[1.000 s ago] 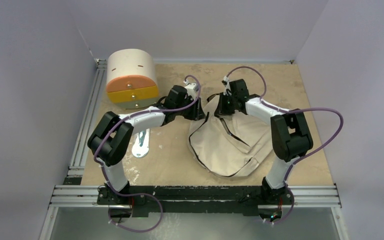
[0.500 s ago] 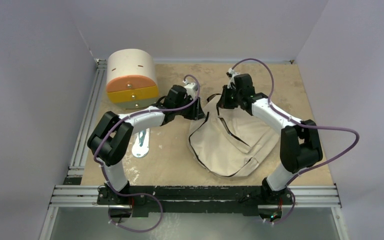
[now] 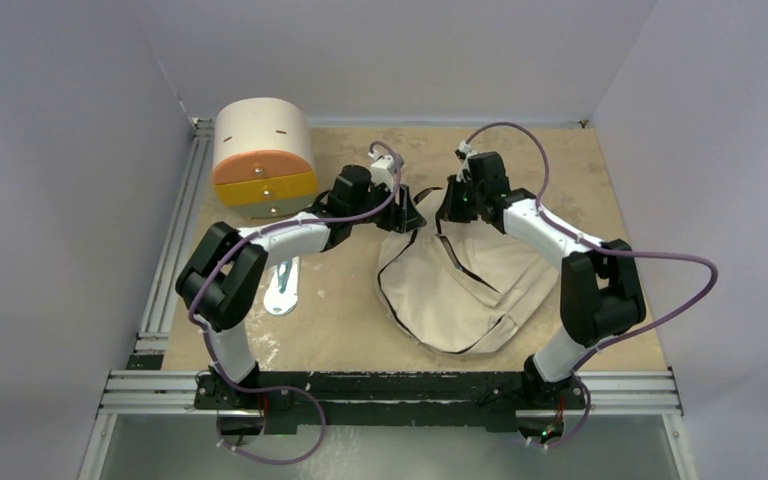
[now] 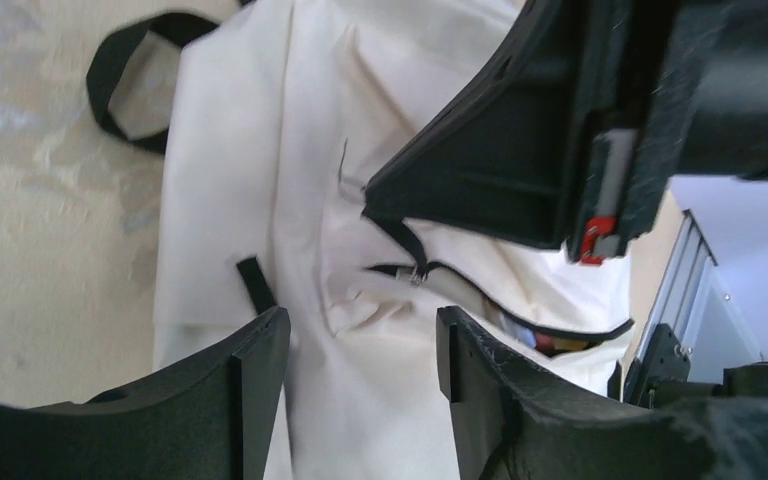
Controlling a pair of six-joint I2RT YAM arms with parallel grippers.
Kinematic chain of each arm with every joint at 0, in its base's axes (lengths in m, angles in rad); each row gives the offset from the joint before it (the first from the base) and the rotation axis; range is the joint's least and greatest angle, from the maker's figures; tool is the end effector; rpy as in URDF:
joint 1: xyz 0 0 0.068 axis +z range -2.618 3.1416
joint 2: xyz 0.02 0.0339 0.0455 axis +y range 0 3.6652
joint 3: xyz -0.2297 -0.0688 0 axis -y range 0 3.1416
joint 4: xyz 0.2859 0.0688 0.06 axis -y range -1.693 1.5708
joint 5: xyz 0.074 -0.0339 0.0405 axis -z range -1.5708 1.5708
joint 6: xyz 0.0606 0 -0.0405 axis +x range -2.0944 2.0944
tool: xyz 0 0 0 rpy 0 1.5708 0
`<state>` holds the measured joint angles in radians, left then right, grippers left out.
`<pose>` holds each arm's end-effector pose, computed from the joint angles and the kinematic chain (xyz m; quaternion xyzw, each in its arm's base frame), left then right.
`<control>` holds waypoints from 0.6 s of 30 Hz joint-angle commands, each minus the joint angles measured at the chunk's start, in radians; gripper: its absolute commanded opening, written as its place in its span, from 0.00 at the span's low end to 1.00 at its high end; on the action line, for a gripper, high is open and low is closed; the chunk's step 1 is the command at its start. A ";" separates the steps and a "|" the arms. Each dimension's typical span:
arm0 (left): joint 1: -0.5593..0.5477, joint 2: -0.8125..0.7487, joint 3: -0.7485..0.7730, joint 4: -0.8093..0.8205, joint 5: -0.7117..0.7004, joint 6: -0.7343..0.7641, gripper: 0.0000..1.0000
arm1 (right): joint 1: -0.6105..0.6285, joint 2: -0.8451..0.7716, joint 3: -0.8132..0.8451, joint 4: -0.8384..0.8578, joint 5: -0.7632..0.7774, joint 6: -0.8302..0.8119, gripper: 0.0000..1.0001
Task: Pack the student bag
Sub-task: Zip the student bag at the center of the board.
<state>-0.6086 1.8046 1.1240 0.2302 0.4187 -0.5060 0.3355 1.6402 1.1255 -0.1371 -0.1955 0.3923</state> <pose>0.3548 -0.2773 0.1474 0.1528 0.8219 -0.4243 0.3480 0.3931 0.1495 0.1732 -0.0179 0.8929 0.2388 0.3813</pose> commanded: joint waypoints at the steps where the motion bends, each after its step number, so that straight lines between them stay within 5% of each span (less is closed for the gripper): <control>1: 0.008 0.043 0.028 0.217 0.054 -0.039 0.56 | 0.004 -0.058 -0.004 0.019 0.022 0.045 0.00; 18: -0.025 0.184 0.066 0.409 0.180 -0.146 0.61 | -0.011 -0.091 -0.023 0.044 0.050 0.117 0.00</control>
<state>-0.6151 1.9739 1.1309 0.5415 0.5495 -0.6365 0.3317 1.5764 1.1042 -0.1287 -0.1493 0.4919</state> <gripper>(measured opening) 0.603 0.004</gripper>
